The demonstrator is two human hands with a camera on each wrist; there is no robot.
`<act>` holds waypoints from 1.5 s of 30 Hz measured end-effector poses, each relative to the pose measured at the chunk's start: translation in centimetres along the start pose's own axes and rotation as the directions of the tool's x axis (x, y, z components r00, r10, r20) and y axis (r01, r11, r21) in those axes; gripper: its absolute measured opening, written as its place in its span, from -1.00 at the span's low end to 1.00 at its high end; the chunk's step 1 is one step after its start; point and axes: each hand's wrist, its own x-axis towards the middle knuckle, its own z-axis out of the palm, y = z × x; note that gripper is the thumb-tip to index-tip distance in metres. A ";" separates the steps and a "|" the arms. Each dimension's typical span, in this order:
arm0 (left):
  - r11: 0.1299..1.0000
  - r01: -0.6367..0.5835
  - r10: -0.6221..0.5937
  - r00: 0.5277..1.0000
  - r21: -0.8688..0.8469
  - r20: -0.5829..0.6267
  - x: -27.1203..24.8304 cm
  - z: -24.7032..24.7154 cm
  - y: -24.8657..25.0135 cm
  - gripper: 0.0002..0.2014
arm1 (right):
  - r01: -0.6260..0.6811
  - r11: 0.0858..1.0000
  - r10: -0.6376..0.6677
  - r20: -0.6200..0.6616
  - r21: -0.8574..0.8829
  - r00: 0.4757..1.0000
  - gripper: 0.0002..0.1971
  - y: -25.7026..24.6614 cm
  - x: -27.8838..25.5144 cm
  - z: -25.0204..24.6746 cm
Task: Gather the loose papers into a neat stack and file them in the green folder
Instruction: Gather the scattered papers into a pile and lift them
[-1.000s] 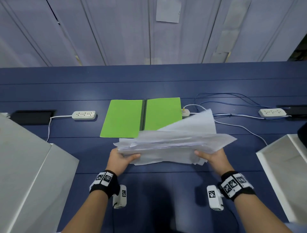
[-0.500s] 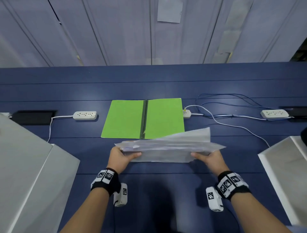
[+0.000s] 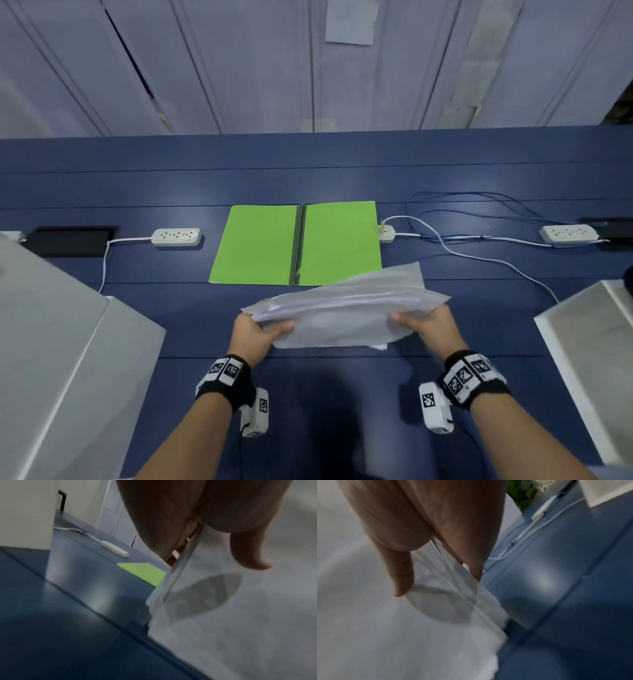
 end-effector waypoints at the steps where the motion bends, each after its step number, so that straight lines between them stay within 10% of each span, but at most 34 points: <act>1: 0.997 0.062 -0.063 0.998 0.038 0.023 -0.1 0.2 -0.8 -0.67 | -0.043 0.998 0.043 0.010 -0.035 0.999 -0.65 1.0 0.0 -0.1; 14: 0.995 0.089 -0.093 0.989 0.039 0.118 -0.6 0.3 -1.3 -0.69 | -0.122 0.992 0.123 0.023 -0.024 0.992 -0.63 2.3 -0.5 -0.4; 32: 0.997 0.007 -0.007 1.000 -0.071 0.001 -0.2 1.2 0.8 -0.73 | 0.210 0.961 -0.196 -0.091 0.181 0.976 -0.56 -2.6 0.1 1.1; 38: 0.975 0.210 -0.212 0.977 -0.067 -0.026 1.1 0.7 -1.2 -0.23 | 0.143 0.979 -0.121 -0.155 0.145 0.981 -0.46 -2.7 1.4 0.9; 41: 0.971 0.184 -0.191 0.981 -0.155 -0.030 0.7 0.3 0.7 -0.35 | 0.004 0.996 0.000 -0.054 0.086 0.999 -0.53 -1.2 1.4 -0.4; 45: 0.935 0.138 -0.171 0.983 -0.328 -0.074 -0.2 0.3 2.0 -0.91 | -0.177 0.984 0.177 -0.023 0.028 0.984 0.01 2.7 -0.2 -1.5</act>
